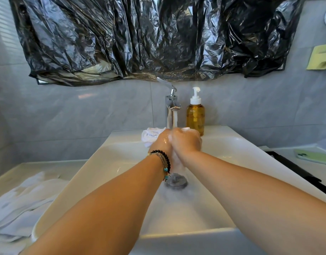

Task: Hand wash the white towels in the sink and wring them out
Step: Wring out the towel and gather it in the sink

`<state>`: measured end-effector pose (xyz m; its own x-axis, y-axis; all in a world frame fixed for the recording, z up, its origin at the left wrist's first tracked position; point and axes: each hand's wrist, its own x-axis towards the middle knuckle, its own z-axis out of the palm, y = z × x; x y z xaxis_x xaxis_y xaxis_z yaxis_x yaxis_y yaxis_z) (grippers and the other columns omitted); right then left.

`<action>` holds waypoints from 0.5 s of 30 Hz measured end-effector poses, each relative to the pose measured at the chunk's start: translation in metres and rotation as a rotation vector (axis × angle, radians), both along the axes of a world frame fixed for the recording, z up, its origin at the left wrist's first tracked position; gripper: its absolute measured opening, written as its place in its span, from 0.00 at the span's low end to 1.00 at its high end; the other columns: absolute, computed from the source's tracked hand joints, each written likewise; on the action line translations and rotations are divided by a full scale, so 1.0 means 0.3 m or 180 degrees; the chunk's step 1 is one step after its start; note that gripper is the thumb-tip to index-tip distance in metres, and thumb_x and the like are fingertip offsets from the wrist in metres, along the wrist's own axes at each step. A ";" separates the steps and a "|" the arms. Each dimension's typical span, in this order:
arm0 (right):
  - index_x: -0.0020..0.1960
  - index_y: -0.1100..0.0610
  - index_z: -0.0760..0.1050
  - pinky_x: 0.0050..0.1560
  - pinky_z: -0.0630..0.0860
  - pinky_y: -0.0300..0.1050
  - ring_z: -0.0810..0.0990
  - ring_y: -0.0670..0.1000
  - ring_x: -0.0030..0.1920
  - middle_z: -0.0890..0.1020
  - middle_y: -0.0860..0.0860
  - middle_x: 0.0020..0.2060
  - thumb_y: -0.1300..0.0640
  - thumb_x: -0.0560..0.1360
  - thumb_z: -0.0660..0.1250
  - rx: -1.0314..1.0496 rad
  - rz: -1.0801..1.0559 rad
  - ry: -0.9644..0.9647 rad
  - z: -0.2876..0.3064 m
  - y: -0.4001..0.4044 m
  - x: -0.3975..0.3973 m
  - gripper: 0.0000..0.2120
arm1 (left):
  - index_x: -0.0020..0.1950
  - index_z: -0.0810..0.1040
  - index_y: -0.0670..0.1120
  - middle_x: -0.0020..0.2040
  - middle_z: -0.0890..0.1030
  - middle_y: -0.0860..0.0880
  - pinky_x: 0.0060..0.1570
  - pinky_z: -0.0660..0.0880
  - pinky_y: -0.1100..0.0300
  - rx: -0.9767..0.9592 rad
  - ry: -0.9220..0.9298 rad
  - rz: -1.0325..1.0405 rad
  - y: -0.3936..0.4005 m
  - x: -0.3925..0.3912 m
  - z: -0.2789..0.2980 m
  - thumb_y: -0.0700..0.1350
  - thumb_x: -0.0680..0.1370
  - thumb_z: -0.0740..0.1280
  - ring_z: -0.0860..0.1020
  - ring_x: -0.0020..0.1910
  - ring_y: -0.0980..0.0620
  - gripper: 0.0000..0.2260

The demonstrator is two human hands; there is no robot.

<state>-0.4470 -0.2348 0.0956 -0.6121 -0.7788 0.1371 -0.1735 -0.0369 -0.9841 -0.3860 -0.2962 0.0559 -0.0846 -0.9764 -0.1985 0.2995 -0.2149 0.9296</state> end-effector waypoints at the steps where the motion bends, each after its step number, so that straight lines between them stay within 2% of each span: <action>1: 0.34 0.50 0.65 0.42 0.74 0.43 0.76 0.52 0.40 0.74 0.49 0.35 0.52 0.75 0.67 -0.0040 0.0060 -0.0021 -0.001 -0.003 -0.002 0.14 | 0.57 0.77 0.48 0.45 0.80 0.44 0.47 0.77 0.52 0.0004 -0.0025 0.0026 0.027 0.003 0.022 0.55 0.51 0.74 0.81 0.41 0.44 0.35; 4: 0.35 0.52 0.72 0.39 0.74 0.41 0.80 0.52 0.40 0.78 0.49 0.34 0.52 0.74 0.68 -0.0168 0.0198 0.0068 -0.011 -0.018 -0.008 0.11 | 0.53 0.77 0.47 0.43 0.82 0.44 0.44 0.78 0.54 0.0093 0.0026 0.0204 0.087 0.001 0.052 0.56 0.52 0.74 0.81 0.39 0.45 0.32; 6: 0.35 0.52 0.73 0.39 0.74 0.41 0.80 0.53 0.41 0.79 0.49 0.35 0.51 0.74 0.68 -0.0216 0.0226 0.0230 -0.017 -0.024 -0.015 0.11 | 0.48 0.79 0.45 0.38 0.83 0.45 0.43 0.79 0.54 0.0058 -0.0045 0.0256 0.115 0.000 0.066 0.57 0.59 0.73 0.82 0.36 0.46 0.23; 8: 0.34 0.52 0.73 0.42 0.77 0.44 0.80 0.53 0.41 0.79 0.49 0.34 0.50 0.75 0.66 -0.0223 0.0350 0.0266 -0.017 -0.034 -0.030 0.12 | 0.48 0.81 0.46 0.38 0.85 0.45 0.47 0.80 0.52 0.0091 -0.0089 0.0269 0.125 0.002 0.081 0.57 0.65 0.72 0.82 0.37 0.46 0.19; 10: 0.37 0.52 0.74 0.48 0.78 0.49 0.81 0.55 0.45 0.81 0.52 0.39 0.47 0.75 0.65 -0.0021 0.0721 0.0136 -0.004 -0.038 -0.060 0.12 | 0.52 0.81 0.46 0.41 0.86 0.45 0.50 0.81 0.50 0.0009 -0.0116 0.0280 0.137 0.021 0.108 0.56 0.61 0.74 0.84 0.39 0.46 0.23; 12: 0.44 0.52 0.76 0.49 0.78 0.51 0.81 0.57 0.49 0.82 0.55 0.46 0.40 0.77 0.61 0.0468 0.1421 -0.0218 0.020 -0.025 -0.089 0.16 | 0.54 0.81 0.46 0.44 0.86 0.46 0.50 0.82 0.46 -0.0084 -0.0226 0.0404 0.141 0.058 0.128 0.54 0.55 0.75 0.85 0.41 0.45 0.30; 14: 0.47 0.54 0.77 0.47 0.78 0.52 0.80 0.59 0.49 0.82 0.57 0.44 0.35 0.79 0.52 0.0776 0.1939 -0.0779 0.030 -0.018 -0.123 0.26 | 0.55 0.80 0.46 0.46 0.86 0.47 0.49 0.82 0.46 -0.0150 -0.0333 0.0554 0.142 0.102 0.138 0.53 0.54 0.76 0.85 0.42 0.45 0.30; 15: 0.48 0.55 0.77 0.46 0.78 0.52 0.80 0.60 0.48 0.81 0.57 0.43 0.35 0.80 0.49 0.0827 0.1981 -0.0941 0.029 -0.016 -0.136 0.27 | 0.55 0.80 0.46 0.46 0.86 0.47 0.49 0.82 0.46 -0.0167 -0.0330 0.0620 0.145 0.124 0.140 0.53 0.55 0.76 0.85 0.42 0.45 0.30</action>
<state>-0.4878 -0.2397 0.1042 -0.0289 -0.9791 -0.2014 0.0775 0.1987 -0.9770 -0.3488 -0.2528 0.0979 0.1249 -0.9815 -0.1449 0.2329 -0.1130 0.9659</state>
